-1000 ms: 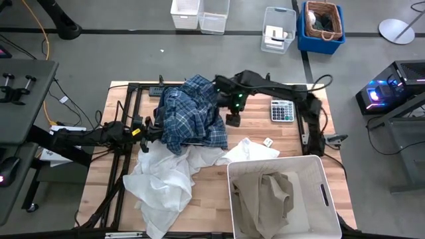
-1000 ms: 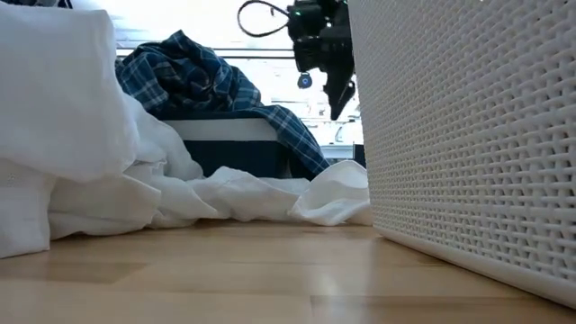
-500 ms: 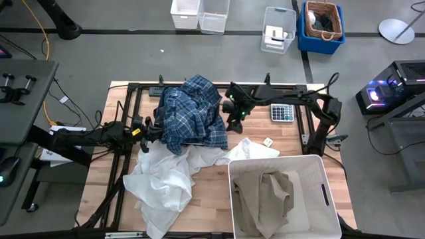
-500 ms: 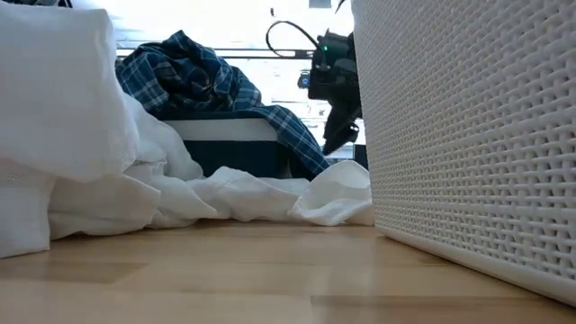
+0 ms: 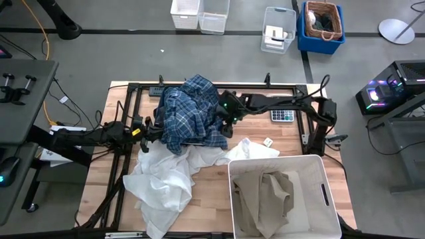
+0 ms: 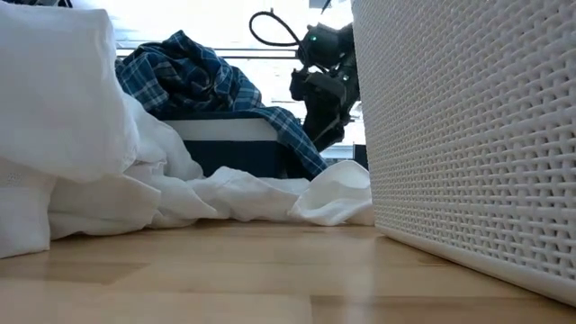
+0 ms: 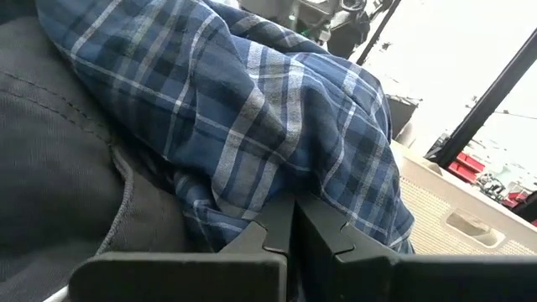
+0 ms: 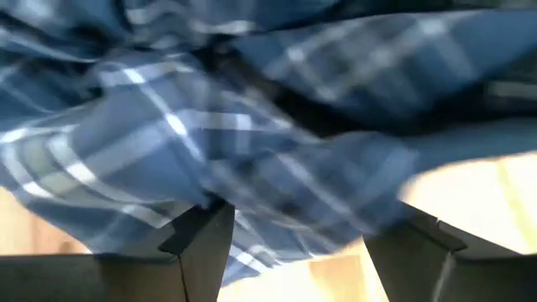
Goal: Sort clothes
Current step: Put the blue checkered pants into the blue laundry bin, then put the white long sleeve shirt into the white laundry bin
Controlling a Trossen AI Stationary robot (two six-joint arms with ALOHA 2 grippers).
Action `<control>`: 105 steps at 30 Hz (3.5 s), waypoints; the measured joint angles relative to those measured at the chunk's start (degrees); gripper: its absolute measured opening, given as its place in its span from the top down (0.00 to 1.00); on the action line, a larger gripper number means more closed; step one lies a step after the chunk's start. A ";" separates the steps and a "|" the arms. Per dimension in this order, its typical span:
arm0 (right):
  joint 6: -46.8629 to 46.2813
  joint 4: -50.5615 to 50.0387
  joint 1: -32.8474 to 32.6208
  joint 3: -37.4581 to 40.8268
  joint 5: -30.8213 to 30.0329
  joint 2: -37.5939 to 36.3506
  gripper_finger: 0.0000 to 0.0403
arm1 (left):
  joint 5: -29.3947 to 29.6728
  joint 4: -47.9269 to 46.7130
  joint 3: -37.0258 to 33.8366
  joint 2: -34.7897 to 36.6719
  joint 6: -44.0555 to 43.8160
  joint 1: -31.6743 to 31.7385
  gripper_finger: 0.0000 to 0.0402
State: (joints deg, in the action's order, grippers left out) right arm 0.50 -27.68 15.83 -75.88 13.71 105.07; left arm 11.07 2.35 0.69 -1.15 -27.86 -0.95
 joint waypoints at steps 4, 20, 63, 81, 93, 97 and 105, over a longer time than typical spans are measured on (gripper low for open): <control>-0.83 -0.14 -2.25 0.00 1.65 -0.12 0.61 | 0.00 0.00 0.00 -0.02 0.00 0.00 1.00; -7.40 8.37 -2.86 -22.45 18.60 -0.47 0.99 | 0.02 0.02 0.00 -0.02 0.00 0.00 1.00; -15.23 -32.10 -2.17 -58.07 -15.03 18.28 0.40 | 0.02 -0.04 0.00 -0.02 0.00 0.00 1.00; -34.88 -24.01 2.86 -50.05 -29.97 18.82 0.40 | 0.00 -0.08 0.00 0.00 0.00 0.00 1.00; -7.19 -11.94 -10.95 -50.07 -8.99 15.30 0.40 | 0.00 -0.07 0.00 0.03 0.00 0.00 1.00; -4.56 -15.64 -15.88 -49.61 -5.97 15.57 0.40 | 0.00 -0.02 0.00 0.03 0.00 0.00 1.00; -5.33 -13.78 -22.46 -44.87 -8.70 15.75 0.40 | 0.00 -0.02 0.00 0.03 0.00 0.00 1.00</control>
State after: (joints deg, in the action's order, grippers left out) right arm -4.83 -41.46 -6.63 -120.74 5.01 120.81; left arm 11.07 2.33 0.69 -1.13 -27.86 -0.95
